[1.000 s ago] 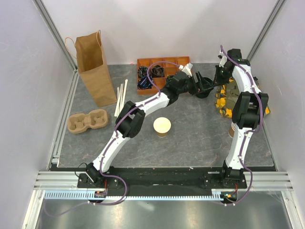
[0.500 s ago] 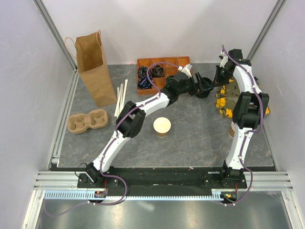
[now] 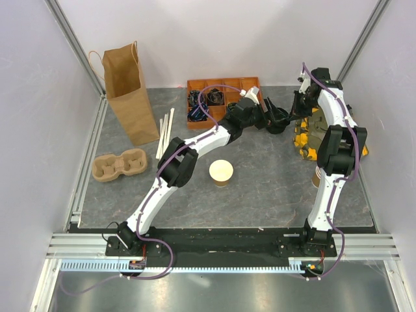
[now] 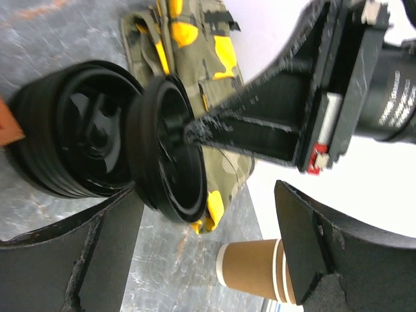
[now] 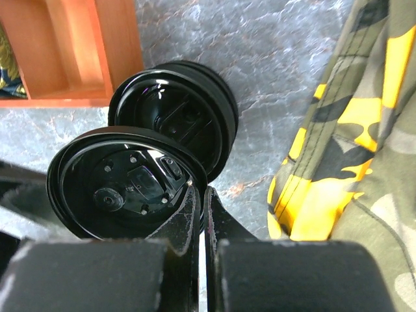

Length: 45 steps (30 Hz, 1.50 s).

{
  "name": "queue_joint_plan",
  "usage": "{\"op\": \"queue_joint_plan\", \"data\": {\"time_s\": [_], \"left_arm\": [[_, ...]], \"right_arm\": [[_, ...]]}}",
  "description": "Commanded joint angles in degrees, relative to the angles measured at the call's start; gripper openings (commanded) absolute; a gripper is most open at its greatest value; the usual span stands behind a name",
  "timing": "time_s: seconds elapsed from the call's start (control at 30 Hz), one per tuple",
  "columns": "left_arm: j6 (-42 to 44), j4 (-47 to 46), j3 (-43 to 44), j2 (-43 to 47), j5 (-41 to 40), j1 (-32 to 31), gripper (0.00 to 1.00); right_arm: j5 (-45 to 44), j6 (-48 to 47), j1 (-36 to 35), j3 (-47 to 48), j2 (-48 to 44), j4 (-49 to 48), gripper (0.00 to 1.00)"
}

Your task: Pack the takeout coffee

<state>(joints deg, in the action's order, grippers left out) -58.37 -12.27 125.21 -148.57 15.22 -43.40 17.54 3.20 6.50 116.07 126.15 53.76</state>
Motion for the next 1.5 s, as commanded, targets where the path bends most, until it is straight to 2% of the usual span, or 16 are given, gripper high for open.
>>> {"op": "queue_joint_plan", "data": {"time_s": [0.0, 0.3, 0.53, 0.63, 0.7, 0.8, 0.9, 0.93, 1.0, 1.03, 1.13, 1.17, 1.3, 1.33, 1.4, 1.47], "left_arm": [[0.80, -0.82, 1.53, -0.49, -1.87, 0.68, 0.88], [2.20, -5.22, -1.19, 5.82, 4.64, 0.77, 0.91], [9.23, 2.07, -12.69, 23.13, 9.54, 5.24, 0.99], [15.00, 3.65, -25.14, 33.67, 14.64, 8.05, 1.00], [19.32, 6.02, -29.39, 42.26, 16.32, 8.76, 1.00], [31.18, 11.91, -36.16, 53.51, 19.66, 8.94, 1.00], [48.13, 20.69, -41.96, 61.97, 23.27, 8.86, 1.00], [56.87, 21.58, -45.89, 68.00, 22.75, 8.86, 1.00], [66.41, 22.03, -50.57, 75.06, 20.74, 8.33, 1.00], [76.11, 22.03, -54.85, 81.36, 18.90, 7.11, 1.00], [93.62, 20.72, -62.59, 88.87, 14.50, 2.81, 0.97], [97.53, 20.28, -64.02, 91.77, 13.87, 1.66, 0.95], [120.00, 21.75, -68.60, 93.47, 12.55, -4.84, 0.83], [123.37, 22.72, -68.52, 93.03, 12.20, -7.47, 0.77], [130.92, 25.35, -68.08, 90.40, 10.71, -10.03, 0.72], [134.03, 27.03, -66.85, 88.38, 9.57, -12.84, 0.69]], "right_arm": [[1.18, -0.39, 0.00, 2.32, -3.36, 1.61, 0.00], [2.76, -1.71, 0.44, 6.00, -5.38, 1.61, 0.00], [5.31, -6.10, 0.35, 7.50, -11.27, 2.23, 0.00], [10.03, -8.56, 0.35, 6.36, -14.61, 3.28, 0.00], [14.51, -10.31, 0.35, 4.53, -16.89, 3.98, 0.00], [24.97, -14.25, -0.17, 1.89, -19.09, 7.49, 0.00], [35.43, -17.69, -1.31, -3.19, -21.55, 12.33, 0.00], [38.24, -19.62, -1.93, -5.05, -22.34, 14.42, 0.00], [44.14, -22.17, -2.98, -9.69, -24.19, 16.63, 0.00], [45.73, -26.19, -4.47, -10.94, -24.46, 20.38, 0.00], [50.65, -34.19, -8.85, -14.20, -24.55, 29.69, 0.00], [51.45, -33.70, -10.09, -15.51, -24.89, 29.83, 0.00], [48.66, -34.40, -17.46, -22.18, -26.83, 29.83, 0.00], [48.38, -34.32, -18.53, -23.25, -27.18, 29.83, 0.00], [48.38, -34.05, -20.29, -26.49, -27.80, 29.74, 0.00], [48.20, -33.88, -20.83, -28.17, -28.15, 29.83, 0.00]]}}
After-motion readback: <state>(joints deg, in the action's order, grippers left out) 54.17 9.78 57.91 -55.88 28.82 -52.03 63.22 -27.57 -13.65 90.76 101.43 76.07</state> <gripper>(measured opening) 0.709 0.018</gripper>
